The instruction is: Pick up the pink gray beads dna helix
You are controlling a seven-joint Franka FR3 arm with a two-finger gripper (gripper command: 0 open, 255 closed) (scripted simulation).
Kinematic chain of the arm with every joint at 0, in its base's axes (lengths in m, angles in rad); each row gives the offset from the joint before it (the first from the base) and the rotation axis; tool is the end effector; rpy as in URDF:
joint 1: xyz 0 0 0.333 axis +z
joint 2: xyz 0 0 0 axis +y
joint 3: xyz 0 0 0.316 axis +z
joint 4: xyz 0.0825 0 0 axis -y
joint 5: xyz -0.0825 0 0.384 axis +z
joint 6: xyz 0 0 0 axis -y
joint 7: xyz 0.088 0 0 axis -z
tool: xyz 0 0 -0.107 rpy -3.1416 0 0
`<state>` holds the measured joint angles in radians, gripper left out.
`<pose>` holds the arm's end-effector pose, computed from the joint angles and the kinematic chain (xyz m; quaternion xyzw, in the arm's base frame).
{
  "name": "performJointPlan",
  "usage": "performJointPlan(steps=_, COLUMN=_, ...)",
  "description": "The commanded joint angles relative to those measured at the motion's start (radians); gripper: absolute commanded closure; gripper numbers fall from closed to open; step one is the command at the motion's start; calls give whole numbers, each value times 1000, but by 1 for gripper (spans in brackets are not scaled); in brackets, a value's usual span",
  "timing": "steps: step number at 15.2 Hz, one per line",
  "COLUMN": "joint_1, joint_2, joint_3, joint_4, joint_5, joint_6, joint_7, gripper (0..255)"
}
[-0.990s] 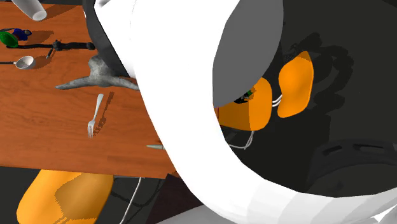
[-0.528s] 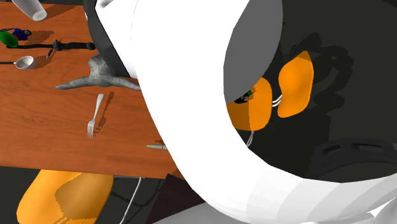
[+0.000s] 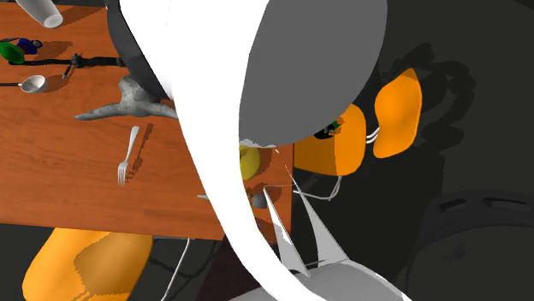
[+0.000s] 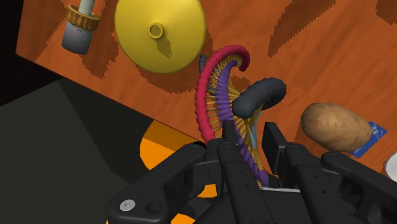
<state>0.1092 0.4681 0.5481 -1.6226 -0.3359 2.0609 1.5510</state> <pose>0.5712 0.3598 0.3869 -0.9214 0.3866 -0.0387 0.0067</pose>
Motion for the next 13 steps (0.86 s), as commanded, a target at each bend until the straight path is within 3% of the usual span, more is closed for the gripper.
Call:
performJointPlan(steps=1, joint_1=-3, joint_2=-11, joint_3=4, joint_4=12, joint_5=8, joint_6=-21, joint_7=-6, gripper=255)
performJointPlan(steps=13, joint_1=-2, joint_2=-46, joint_3=18, joint_4=100, joint_5=36, joint_6=-138, joint_7=-31, gripper=255)
